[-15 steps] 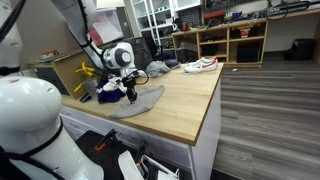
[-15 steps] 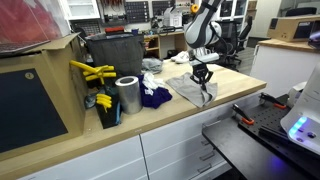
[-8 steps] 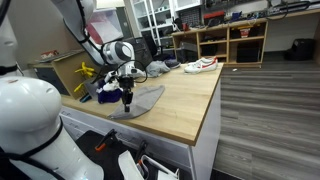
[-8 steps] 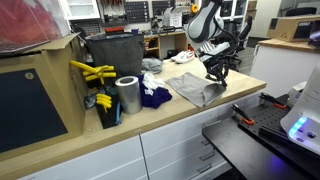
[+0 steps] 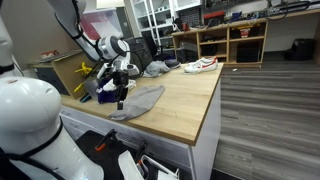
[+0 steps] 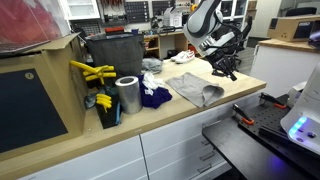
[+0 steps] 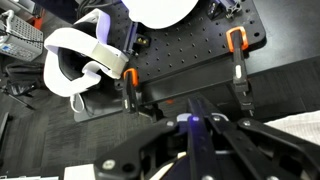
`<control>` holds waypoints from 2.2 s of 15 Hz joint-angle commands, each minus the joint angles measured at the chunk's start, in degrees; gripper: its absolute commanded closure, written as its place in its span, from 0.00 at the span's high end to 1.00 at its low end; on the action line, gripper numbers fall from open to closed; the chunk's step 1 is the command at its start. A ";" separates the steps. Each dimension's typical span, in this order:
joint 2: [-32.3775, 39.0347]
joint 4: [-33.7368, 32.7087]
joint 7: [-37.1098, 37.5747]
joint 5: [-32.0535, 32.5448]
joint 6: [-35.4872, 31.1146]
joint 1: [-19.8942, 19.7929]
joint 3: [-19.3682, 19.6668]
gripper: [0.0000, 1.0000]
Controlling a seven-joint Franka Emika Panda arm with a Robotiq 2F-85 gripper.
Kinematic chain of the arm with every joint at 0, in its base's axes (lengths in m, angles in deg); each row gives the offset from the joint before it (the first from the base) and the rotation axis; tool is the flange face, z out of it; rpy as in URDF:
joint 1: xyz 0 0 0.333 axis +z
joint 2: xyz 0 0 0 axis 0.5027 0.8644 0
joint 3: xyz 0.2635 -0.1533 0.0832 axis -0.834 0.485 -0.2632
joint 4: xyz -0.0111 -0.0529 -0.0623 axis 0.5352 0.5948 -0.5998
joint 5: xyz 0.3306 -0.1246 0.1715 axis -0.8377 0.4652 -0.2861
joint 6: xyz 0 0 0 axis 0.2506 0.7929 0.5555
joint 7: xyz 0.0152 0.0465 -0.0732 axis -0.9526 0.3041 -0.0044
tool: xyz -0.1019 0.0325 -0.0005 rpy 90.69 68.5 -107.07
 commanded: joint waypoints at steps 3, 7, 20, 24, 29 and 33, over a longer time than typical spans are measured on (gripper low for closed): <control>-1.81 -0.92 4.02 -1.23 -11.86 -1.83 -0.50 0.00; 0.70 -1.44 9.47 -1.59 -24.39 -2.65 -0.08 0.00; 6.67 -0.91 0.11 -16.50 -19.45 -5.20 -2.53 0.00; 5.64 -1.55 -4.03 -15.71 -9.80 -5.27 -0.79 0.00; 4.56 -0.39 0.46 -10.32 -15.77 -3.18 0.53 0.00; 5.08 1.37 6.55 -2.45 -27.08 -0.90 0.70 0.00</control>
